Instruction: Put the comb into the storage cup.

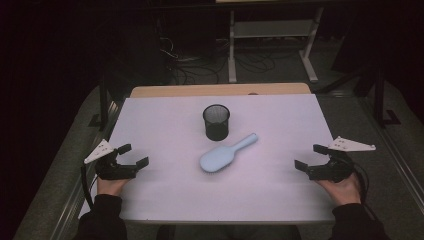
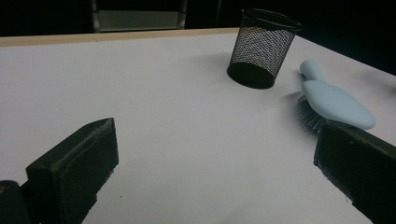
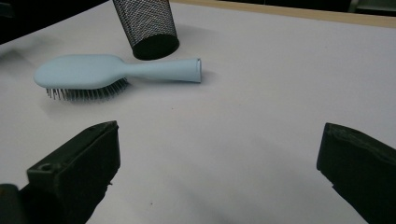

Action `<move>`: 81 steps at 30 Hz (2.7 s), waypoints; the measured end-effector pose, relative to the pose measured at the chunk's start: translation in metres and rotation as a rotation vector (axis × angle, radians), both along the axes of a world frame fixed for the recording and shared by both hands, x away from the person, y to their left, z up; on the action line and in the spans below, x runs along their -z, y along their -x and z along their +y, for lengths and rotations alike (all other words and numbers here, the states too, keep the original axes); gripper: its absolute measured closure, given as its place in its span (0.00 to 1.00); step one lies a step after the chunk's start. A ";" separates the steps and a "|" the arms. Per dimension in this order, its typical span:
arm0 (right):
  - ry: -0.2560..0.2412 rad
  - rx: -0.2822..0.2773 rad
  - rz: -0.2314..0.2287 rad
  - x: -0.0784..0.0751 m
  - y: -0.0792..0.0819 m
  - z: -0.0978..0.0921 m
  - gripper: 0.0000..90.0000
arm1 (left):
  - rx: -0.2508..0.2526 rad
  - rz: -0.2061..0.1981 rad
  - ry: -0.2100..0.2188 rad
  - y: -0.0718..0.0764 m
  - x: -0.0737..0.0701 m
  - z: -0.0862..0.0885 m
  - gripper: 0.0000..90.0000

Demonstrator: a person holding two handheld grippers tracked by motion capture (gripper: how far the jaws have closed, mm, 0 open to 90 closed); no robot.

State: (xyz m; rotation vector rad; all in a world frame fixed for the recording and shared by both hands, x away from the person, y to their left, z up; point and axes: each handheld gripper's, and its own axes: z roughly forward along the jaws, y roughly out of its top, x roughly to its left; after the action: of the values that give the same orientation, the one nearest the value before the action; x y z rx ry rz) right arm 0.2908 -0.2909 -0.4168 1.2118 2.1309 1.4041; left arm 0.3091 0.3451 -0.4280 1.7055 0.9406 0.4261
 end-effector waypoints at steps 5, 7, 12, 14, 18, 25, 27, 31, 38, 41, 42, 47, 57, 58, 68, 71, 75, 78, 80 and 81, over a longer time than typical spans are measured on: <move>0.000 -0.001 0.006 0.000 0.000 0.000 0.00 | 0.001 -0.001 0.003 0.000 0.000 0.000 0.00; -0.001 -0.005 0.008 0.001 0.000 0.000 0.00 | 0.002 -0.003 0.002 0.000 0.000 0.000 0.00; -0.005 -0.008 -0.001 -0.001 0.002 0.000 0.00 | -0.007 -0.002 0.005 0.001 0.000 0.000 0.00; -0.005 -0.008 0.001 -0.001 0.003 0.000 0.00 | -0.009 0.002 0.004 0.001 0.000 0.000 0.00; 0.002 -0.009 0.001 -0.002 0.004 0.001 0.00 | -0.016 0.008 -0.002 0.003 0.000 0.001 0.00; 0.029 -0.004 -0.037 -0.013 0.006 0.000 0.00 | -0.022 -0.006 -0.006 0.005 0.001 0.001 0.00; 0.024 -0.008 -0.036 -0.015 0.005 -0.001 0.00 | -0.025 -0.009 -0.007 0.006 0.001 0.000 0.00; 0.023 -0.018 -0.022 -0.019 0.002 -0.002 0.00 | -0.028 -0.025 -0.006 0.008 0.001 0.000 0.00; 0.042 -0.045 -0.005 -0.030 -0.005 -0.001 0.00 | -0.028 -0.037 -0.003 0.010 0.001 -0.002 0.00; 0.047 -0.054 0.003 -0.033 -0.008 0.001 0.00 | -0.030 -0.037 -0.003 0.010 0.001 -0.002 0.00; 0.048 -0.056 0.004 -0.034 -0.008 0.001 0.00 | -0.031 -0.039 -0.005 0.010 0.001 -0.001 0.00; 0.056 -0.066 0.015 -0.036 -0.012 0.004 0.00 | -0.037 -0.043 0.004 0.011 0.000 0.000 0.00; 0.081 -0.091 0.026 -0.046 -0.023 0.012 0.00 | -0.036 -0.048 -0.005 0.012 0.000 -0.001 0.00; 0.083 -0.094 0.027 -0.048 -0.024 0.013 0.00 | -0.034 -0.049 -0.007 0.012 0.000 -0.001 0.00; 0.096 -0.131 0.039 -0.056 -0.034 0.024 0.00 | -0.017 -0.058 -0.006 0.013 0.000 -0.003 0.00; 0.100 -0.144 0.038 -0.059 -0.037 0.028 0.00 | -0.018 -0.058 -0.002 0.013 0.000 -0.003 0.00; 0.104 -0.164 0.047 -0.061 -0.042 0.035 0.00 | -0.020 -0.073 0.003 0.014 -0.001 -0.002 0.00; 0.111 -0.175 0.058 -0.062 -0.046 0.039 0.00 | -0.022 -0.077 0.016 0.015 -0.002 -0.001 0.00; 0.117 -0.184 0.064 -0.062 -0.049 0.043 0.00 | -0.021 -0.075 0.017 0.015 -0.002 -0.001 0.00; 0.120 -0.189 0.067 -0.062 -0.050 0.045 0.00 | -0.021 -0.076 0.017 0.015 -0.002 -0.001 0.00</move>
State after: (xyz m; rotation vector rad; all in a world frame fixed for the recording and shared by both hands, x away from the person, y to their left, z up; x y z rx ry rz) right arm 0.3406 -0.2458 -0.3547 1.0501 2.3922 1.3035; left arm 0.2945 0.3440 -0.4261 1.6541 0.9050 0.4918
